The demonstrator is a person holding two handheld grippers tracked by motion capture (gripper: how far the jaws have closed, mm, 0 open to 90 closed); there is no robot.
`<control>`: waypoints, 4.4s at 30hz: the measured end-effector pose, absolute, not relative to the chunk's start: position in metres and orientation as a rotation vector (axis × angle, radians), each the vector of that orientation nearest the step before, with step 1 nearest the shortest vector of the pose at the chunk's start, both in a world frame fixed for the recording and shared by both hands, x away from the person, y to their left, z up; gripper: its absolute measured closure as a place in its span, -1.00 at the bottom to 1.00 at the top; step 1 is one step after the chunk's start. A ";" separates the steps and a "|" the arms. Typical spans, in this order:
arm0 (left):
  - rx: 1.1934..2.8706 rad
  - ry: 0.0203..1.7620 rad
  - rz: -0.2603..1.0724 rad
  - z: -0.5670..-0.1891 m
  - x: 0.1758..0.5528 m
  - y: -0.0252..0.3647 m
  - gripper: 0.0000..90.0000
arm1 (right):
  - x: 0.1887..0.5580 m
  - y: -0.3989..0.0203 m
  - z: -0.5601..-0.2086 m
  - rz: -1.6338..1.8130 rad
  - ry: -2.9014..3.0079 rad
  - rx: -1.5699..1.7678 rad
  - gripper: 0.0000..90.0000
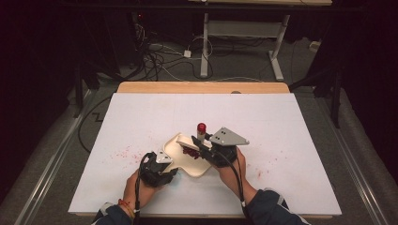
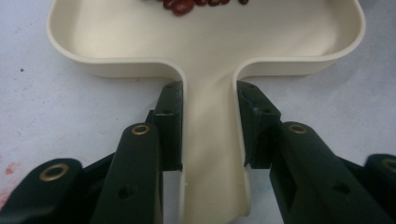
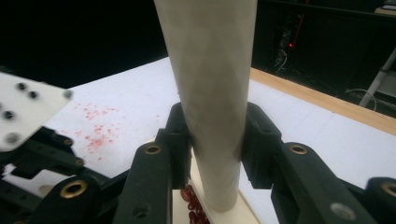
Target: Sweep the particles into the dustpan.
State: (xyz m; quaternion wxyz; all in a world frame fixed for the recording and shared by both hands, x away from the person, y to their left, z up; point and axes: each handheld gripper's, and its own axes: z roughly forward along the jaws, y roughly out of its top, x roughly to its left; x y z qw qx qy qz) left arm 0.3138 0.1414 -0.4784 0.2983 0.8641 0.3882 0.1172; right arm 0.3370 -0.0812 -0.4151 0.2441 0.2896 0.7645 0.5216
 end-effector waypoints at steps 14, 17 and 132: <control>2.309 1.022 0.318 -0.480 0.315 0.142 0.41 | 0.323 -0.077 -0.409 1.522 2.096 0.814 0.55; 2.319 1.007 0.324 -0.479 0.316 0.143 0.41 | 0.324 -0.080 -0.407 1.537 2.091 0.822 0.56; 2.374 1.006 0.282 -0.480 0.294 0.174 0.41 | 0.363 -0.139 -0.406 1.365 1.969 0.856 0.57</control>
